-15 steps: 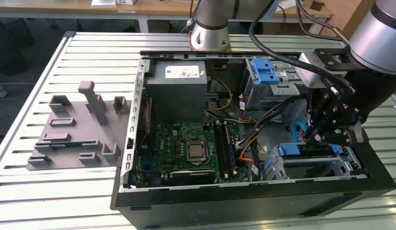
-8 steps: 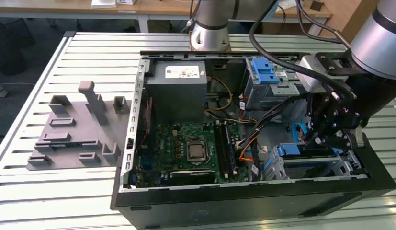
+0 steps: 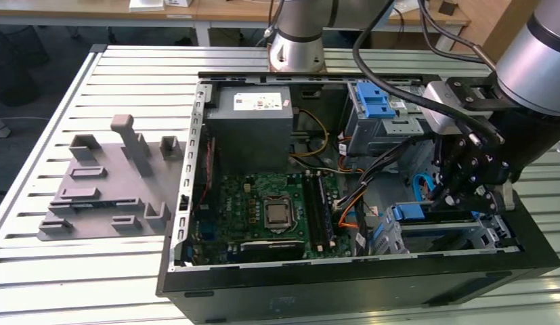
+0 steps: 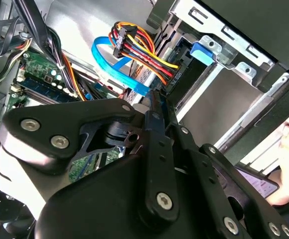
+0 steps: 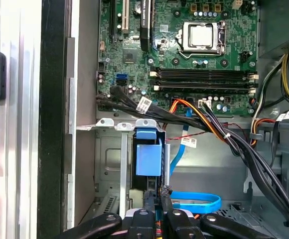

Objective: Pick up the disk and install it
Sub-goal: 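Insert the second disk wire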

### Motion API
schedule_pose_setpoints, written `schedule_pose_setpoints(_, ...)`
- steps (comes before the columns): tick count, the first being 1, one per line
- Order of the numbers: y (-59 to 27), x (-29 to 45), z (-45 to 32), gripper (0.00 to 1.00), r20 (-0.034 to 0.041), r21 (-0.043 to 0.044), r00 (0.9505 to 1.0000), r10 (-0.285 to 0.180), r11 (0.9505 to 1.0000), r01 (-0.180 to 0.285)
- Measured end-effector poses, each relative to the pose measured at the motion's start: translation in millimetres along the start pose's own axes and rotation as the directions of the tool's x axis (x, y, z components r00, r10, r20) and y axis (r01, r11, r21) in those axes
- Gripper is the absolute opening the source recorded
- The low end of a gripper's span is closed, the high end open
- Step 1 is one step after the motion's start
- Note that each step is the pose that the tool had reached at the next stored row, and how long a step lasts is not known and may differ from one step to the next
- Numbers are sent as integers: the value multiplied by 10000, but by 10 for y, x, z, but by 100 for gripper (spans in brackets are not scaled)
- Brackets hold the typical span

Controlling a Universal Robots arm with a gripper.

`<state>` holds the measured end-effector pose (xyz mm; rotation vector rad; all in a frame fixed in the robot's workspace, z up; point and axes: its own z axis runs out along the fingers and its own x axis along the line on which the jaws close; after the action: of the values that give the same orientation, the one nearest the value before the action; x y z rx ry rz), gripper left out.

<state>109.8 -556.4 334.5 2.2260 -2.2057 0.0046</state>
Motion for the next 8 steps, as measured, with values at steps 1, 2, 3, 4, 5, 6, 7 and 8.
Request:
schedule_pose_setpoints(1,0,1,0,16,19,0,10000,1,10000,-1)
schedule_pose_setpoints(2,0,2,2,16,44,1,10000,0,10000,0)
schedule_pose_setpoints(3,0,3,3,16,66,1,10000,1,10000,-1)
schedule_pose_setpoints(4,0,5,3,16,86,1,10000,0,10000,0)
schedule_pose_setpoints(5,0,6,5,16,102,1,9999,0,10000,0)
schedule_pose_setpoints(6,0,8,8,16,115,1,9999,0,10000,0)
schedule_pose_setpoints(7,0,9,12,16,123,1,9999,0,10000,0)
schedule_pose_setpoints(8,0,11,15,16,124,1,9999,0,10000,0)
